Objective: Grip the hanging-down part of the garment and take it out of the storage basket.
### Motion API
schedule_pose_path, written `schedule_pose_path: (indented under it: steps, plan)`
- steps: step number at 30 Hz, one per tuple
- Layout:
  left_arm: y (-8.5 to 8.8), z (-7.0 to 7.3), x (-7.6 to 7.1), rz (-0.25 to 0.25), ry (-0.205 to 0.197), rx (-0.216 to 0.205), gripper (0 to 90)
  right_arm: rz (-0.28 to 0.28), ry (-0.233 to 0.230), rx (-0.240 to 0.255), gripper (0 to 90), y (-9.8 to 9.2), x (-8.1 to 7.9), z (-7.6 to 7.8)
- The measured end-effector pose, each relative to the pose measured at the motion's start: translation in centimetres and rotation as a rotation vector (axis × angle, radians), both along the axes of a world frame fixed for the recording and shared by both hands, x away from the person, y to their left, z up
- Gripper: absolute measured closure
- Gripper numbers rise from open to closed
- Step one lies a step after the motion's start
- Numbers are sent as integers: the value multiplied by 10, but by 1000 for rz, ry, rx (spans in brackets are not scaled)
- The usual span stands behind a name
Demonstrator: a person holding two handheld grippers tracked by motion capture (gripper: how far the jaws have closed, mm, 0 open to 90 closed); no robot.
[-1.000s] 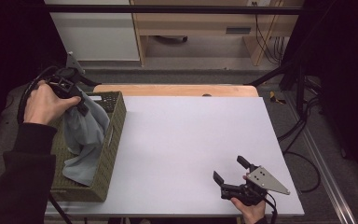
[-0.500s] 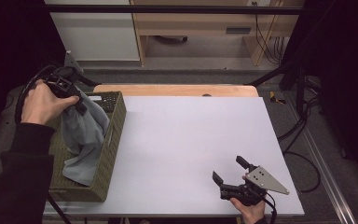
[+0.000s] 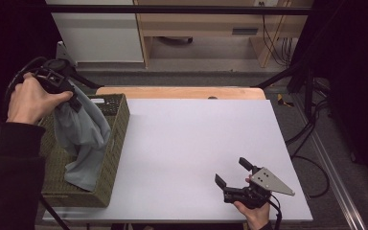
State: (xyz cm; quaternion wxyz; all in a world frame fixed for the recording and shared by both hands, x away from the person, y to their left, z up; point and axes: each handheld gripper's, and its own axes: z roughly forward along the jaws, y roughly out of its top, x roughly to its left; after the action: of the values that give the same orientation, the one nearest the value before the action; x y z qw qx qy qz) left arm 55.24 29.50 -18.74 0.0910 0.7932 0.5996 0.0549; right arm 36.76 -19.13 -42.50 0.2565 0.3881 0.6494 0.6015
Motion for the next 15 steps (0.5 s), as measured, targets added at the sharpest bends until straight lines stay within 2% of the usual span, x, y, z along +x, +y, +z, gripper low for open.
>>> schedule_pose_path:
  steps: [5,8,15]
  plan:
    - [-2,10,-3,5,-8,-2,759,7,-12,9,9,5,3,6]
    - [-4,20,-5,-1,-19,7,759,38,-16,12,9,11,7,10]
    - [-10,30,-8,-13,-37,14,759,82,-33,11,13,29,18,22]
